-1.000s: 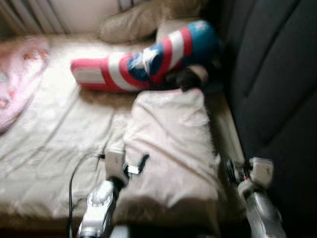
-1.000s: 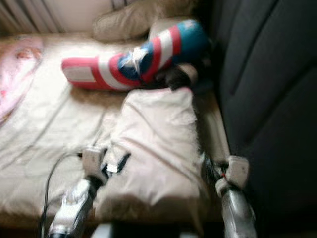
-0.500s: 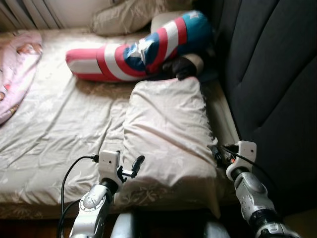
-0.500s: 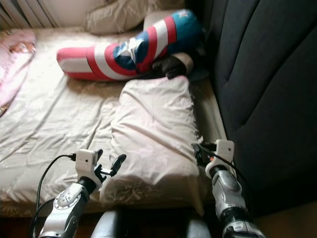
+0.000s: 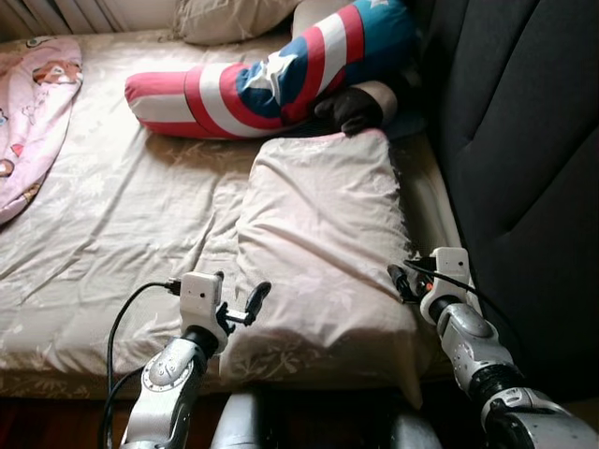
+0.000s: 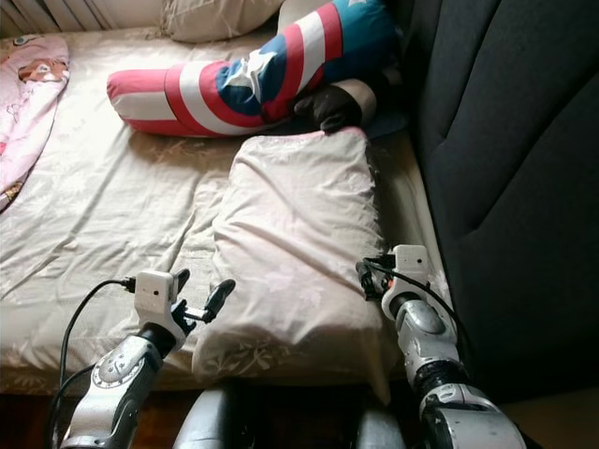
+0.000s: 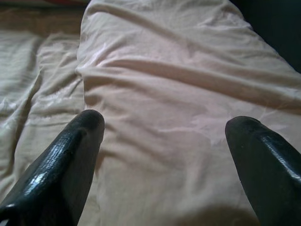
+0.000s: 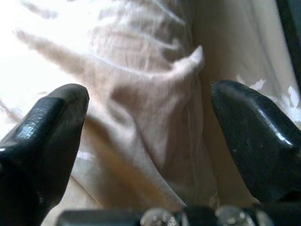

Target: Clean up the room

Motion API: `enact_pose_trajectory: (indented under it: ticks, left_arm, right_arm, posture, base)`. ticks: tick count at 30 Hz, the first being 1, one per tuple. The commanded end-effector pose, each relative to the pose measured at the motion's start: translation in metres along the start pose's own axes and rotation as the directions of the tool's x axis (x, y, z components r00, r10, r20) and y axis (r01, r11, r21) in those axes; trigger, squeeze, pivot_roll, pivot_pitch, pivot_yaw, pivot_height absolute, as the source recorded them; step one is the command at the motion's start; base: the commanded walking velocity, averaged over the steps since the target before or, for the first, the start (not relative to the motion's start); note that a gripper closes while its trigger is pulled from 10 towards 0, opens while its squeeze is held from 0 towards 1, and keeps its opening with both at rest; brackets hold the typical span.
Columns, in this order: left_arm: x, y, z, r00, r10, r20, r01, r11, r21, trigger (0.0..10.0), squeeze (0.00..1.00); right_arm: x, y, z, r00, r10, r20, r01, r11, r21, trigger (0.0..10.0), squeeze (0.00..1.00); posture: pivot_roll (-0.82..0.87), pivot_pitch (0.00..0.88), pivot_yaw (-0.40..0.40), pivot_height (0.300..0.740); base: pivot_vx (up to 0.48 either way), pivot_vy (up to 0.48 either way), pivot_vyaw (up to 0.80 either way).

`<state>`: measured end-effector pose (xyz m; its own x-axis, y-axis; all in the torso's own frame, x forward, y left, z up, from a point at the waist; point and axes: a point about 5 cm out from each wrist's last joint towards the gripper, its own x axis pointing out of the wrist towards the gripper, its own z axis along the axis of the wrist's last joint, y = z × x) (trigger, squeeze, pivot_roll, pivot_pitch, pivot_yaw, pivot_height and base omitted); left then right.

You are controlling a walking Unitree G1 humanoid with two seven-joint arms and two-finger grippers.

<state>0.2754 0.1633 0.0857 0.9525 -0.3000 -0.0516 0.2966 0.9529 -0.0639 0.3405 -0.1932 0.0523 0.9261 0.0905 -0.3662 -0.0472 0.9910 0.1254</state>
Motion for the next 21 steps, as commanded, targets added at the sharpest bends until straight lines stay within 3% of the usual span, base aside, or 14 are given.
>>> enact_pose_trajectory:
  ticks: [1, 7, 9, 15, 21]
  left_arm:
    - [-0.007, 0.004, 0.000, 1.000, 0.001, -0.014, -0.001, 1.000, 0.000, 10.0, 0.00]
    - [-0.011, 0.005, 0.001, 1.000, 0.003, -0.028, -0.003, 1.000, 0.002, 10.0, 0.00]
    - [-0.015, 0.006, 0.002, 0.999, 0.003, -0.036, -0.003, 1.000, 0.006, 10.0, 0.00]
    - [-0.018, 0.006, 0.002, 0.999, 0.003, -0.045, -0.002, 1.000, 0.009, 10.0, 0.00]
    - [-0.022, 0.004, 0.000, 0.998, 0.001, -0.060, -0.001, 1.000, 0.005, 10.0, 0.00]
  right_arm:
    - [0.000, 0.002, -0.008, 0.998, 0.017, -0.060, -0.019, 0.999, -0.031, 10.0, 0.00]
    - [-0.001, 0.003, -0.013, 0.995, 0.023, -0.098, -0.026, 0.999, -0.022, 10.0, 0.00]
    - [-0.001, 0.007, -0.018, 0.991, 0.064, -0.120, -0.059, 0.997, 0.040, 10.0, 0.00]
    - [-0.002, 0.013, -0.026, 0.978, 0.129, -0.165, -0.123, 0.991, 0.047, 10.0, 0.00]
    - [-0.010, 0.022, -0.054, 0.929, 0.198, -0.312, -0.205, 0.979, 0.010, 10.0, 0.00]
  posture:
    - [0.12, 0.284, 0.065, 0.656]
    - [0.13, 0.282, 0.071, 0.656]
    - [0.14, 0.280, 0.074, 0.656]
    - [0.14, 0.279, 0.080, 0.656]
    - [0.14, 0.279, 0.080, 0.656]
  base:
    - [0.000, 0.000, 0.00]
    - [0.000, 0.000, 0.00]
    - [0.000, 0.000, 0.00]
    - [0.000, 0.000, 0.00]
    - [0.000, 0.000, 0.00]
